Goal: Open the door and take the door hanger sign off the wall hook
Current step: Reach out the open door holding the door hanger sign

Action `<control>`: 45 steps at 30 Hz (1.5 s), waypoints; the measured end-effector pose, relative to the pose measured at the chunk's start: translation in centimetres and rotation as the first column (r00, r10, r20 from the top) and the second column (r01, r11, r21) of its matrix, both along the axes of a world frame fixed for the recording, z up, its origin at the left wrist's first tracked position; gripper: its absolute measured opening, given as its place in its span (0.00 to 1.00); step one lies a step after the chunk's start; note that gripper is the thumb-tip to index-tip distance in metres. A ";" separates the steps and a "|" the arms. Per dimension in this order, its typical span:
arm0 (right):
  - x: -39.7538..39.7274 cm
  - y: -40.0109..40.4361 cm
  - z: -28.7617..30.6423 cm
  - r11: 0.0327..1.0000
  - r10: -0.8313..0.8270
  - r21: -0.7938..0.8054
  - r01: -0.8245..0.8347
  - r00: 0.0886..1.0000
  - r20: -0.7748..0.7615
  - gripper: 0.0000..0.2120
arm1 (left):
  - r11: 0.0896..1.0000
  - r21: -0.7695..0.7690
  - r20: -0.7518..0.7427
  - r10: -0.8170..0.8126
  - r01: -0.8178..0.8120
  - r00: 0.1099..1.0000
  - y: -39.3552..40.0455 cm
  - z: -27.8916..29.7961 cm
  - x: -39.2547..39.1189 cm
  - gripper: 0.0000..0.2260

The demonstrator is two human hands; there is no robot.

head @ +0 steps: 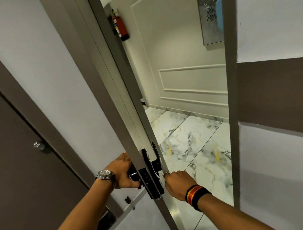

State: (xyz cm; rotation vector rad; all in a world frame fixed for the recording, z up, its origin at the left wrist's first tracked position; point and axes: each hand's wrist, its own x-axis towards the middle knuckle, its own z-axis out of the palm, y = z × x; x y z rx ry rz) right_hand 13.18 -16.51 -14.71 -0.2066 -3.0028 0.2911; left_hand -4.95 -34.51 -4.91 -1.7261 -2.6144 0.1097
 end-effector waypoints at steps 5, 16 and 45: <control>-1.4 -4.1 0.2 0.995 -0.058 -0.090 0.049 0.992 -0.108 0.12 | 0.994 -0.092 0.030 0.063 -0.060 0.998 -2.0 0.5 -1.0 0.18; -4.9 -2.7 0.1 0.959 -0.116 -0.275 0.063 0.977 -0.179 0.15 | 0.979 -0.177 0.011 0.108 -0.104 0.994 -5.9 1.1 -2.8 0.29; 0.6 13.3 27.2 0.876 -0.421 0.167 0.452 0.887 -0.192 0.25 | 0.917 0.144 -0.077 -0.364 0.371 0.928 1.6 1.1 -0.4 0.21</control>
